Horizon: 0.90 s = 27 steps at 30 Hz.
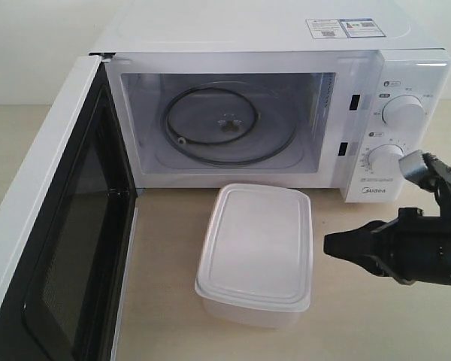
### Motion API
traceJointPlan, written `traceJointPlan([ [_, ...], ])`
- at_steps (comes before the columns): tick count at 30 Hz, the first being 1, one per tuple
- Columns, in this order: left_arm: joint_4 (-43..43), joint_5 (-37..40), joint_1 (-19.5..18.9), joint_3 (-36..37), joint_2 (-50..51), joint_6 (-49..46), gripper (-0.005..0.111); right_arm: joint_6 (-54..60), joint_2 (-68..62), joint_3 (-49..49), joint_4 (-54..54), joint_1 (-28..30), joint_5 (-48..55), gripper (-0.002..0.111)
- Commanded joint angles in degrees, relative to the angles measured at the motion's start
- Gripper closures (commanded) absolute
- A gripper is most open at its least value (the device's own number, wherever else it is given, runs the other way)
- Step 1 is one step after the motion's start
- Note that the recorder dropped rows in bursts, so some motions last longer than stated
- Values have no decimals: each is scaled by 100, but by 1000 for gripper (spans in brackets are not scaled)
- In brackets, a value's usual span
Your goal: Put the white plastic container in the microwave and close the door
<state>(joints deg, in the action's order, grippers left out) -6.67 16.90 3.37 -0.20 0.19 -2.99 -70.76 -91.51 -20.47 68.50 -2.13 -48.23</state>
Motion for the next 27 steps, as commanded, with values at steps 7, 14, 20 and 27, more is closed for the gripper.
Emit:
traceJointPlan([
  [7,-41,6,-12,20,-19,-1,102,-743,-1958,-596,1319,1304,-2174,109],
  [14,-41,6,-12,20,-19,-1,102,-1086,-2216,-677,1388,1293,-2174,109],
  [20,-41,6,-12,20,-19,-1,102,-1393,-1805,-677,1303,1293,-2174,109],
  [27,-41,6,-12,20,-19,-1,102,-2346,-892,-690,1464,849,-815,109],
])
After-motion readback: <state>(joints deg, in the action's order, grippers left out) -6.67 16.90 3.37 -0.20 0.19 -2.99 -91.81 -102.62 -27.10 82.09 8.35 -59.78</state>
